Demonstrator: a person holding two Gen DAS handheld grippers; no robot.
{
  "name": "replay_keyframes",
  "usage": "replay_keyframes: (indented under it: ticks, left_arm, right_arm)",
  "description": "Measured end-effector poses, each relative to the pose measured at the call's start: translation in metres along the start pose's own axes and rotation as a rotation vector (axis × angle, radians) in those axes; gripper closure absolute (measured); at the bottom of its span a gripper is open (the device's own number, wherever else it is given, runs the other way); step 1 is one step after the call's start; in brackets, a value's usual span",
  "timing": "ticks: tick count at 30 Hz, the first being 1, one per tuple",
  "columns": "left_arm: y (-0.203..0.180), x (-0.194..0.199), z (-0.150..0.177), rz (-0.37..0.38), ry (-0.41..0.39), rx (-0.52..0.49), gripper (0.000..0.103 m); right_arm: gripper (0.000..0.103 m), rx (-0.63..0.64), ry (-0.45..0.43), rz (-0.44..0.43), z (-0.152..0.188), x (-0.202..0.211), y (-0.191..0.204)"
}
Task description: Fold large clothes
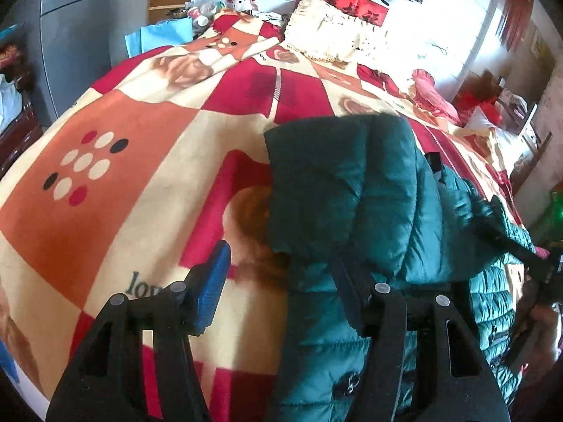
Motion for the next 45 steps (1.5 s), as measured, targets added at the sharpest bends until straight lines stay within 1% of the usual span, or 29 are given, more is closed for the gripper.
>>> replay_keyframes:
  ticks: [2,4,6,9,12,15,16,18,19,20,21,22,24,25,26,27,29,32,34,36,38,40,41,42,45]
  left_arm:
    - [-0.005,-0.004,-0.004,0.001,-0.005,-0.004,0.045]
    - [-0.011,-0.012,-0.007,-0.002,-0.008,-0.009,0.045]
    - [-0.017,-0.021,-0.009,-0.011,0.003,-0.016,0.045]
    - [-0.028,-0.041,-0.011,-0.021,0.032,-0.039,0.045]
    - [-0.034,-0.056,-0.01,-0.055,0.068,-0.064,0.045]
    - [-0.036,-0.062,-0.008,-0.068,0.072,-0.069,0.045]
    - [-0.036,-0.062,-0.009,-0.068,0.07,-0.066,0.045]
    - [-0.037,-0.059,-0.012,-0.06,0.06,-0.058,0.045]
    - [-0.038,-0.057,-0.014,-0.056,0.052,-0.056,0.045]
    - [-0.04,-0.054,-0.017,-0.053,0.039,-0.057,0.045]
    - [-0.043,-0.052,-0.02,-0.054,0.022,-0.063,0.045]
    - [-0.046,-0.051,-0.024,-0.057,0.013,-0.07,0.045]
    - [-0.054,-0.053,-0.029,-0.061,0.001,-0.085,0.045]
    - [-0.058,-0.055,-0.032,-0.063,-0.004,-0.09,0.045]
    - [-0.062,-0.058,-0.034,-0.067,-0.008,-0.093,0.045]
    - [-0.067,-0.064,-0.036,-0.071,-0.011,-0.096,0.045]
    - [-0.074,-0.074,-0.039,-0.078,-0.007,-0.099,0.045]
    - [-0.083,-0.094,-0.04,-0.108,0.02,-0.119,0.045]
    - [-0.087,-0.105,-0.038,-0.145,0.025,-0.14,0.045]
    - [-0.088,-0.113,-0.037,-0.163,0.026,-0.156,0.045]
    - [-0.088,-0.118,-0.034,-0.164,0.019,-0.16,0.043]
    - [-0.088,-0.122,-0.032,-0.159,0.013,-0.157,0.043]
    - [-0.088,-0.123,-0.032,-0.162,0.014,-0.156,0.043]
    - [-0.088,-0.124,-0.031,-0.166,0.015,-0.157,0.043]
    - [-0.089,-0.126,-0.03,-0.174,0.021,-0.158,0.042]
  right_arm:
    - [0.084,0.004,-0.066,0.065,-0.01,0.015,-0.011]
    - [0.084,0.002,-0.113,0.123,-0.018,0.026,-0.024]
    - [0.085,-0.014,-0.131,0.151,-0.026,0.03,-0.036]
    - [0.087,-0.036,-0.14,0.2,-0.037,0.026,-0.055]
    - [0.09,-0.032,-0.144,0.277,-0.044,0.016,-0.066]
    - [0.091,-0.027,-0.147,0.371,-0.048,0.0,-0.081]
    - [0.091,-0.039,-0.126,0.386,-0.048,-0.012,-0.087]
    - [0.09,-0.054,-0.089,0.356,-0.045,-0.029,-0.094]
    - [0.088,-0.052,-0.069,0.349,-0.042,-0.038,-0.097]
    - [0.082,-0.047,-0.056,0.349,-0.041,-0.04,-0.097]
    - [0.067,-0.048,-0.043,0.348,-0.039,-0.041,-0.098]
    - [0.056,-0.061,-0.048,0.349,-0.038,-0.037,-0.101]
    - [0.048,-0.123,-0.091,0.335,-0.034,-0.017,-0.106]
    - [0.047,-0.147,-0.103,0.321,-0.033,-0.008,-0.105]
    - [0.047,-0.173,-0.12,0.276,-0.03,0.003,-0.101]
    - [0.047,-0.172,-0.12,0.235,-0.028,0.008,-0.095]
    - [0.047,-0.11,-0.079,0.136,-0.027,0.007,-0.07]
    - [0.047,-0.002,-0.049,0.065,-0.029,-0.005,-0.029]
    - [0.047,0.051,-0.043,0.066,-0.031,-0.017,-0.012]
    - [0.047,0.078,-0.036,0.118,-0.036,-0.038,-0.004]
    - [0.047,0.058,-0.024,0.173,-0.041,-0.058,-0.012]
    - [0.047,0.023,0.0,0.208,-0.042,-0.076,-0.022]
    - [0.047,0.004,0.014,0.208,-0.041,-0.084,-0.028]
    - [0.047,-0.008,0.01,0.203,-0.04,-0.087,-0.031]
    - [0.047,0.021,0.014,0.219,-0.043,-0.084,-0.028]
Point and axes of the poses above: each gripper's, at about its wrist camera, not at the fingertips, and x roughly against the way its jaws point, y to its left, z to its underside, the point moved 1 cm from there along -x, roughly the way its jaws point, and after that the axes turned 6 degrees about z, right-handed, at the moved point
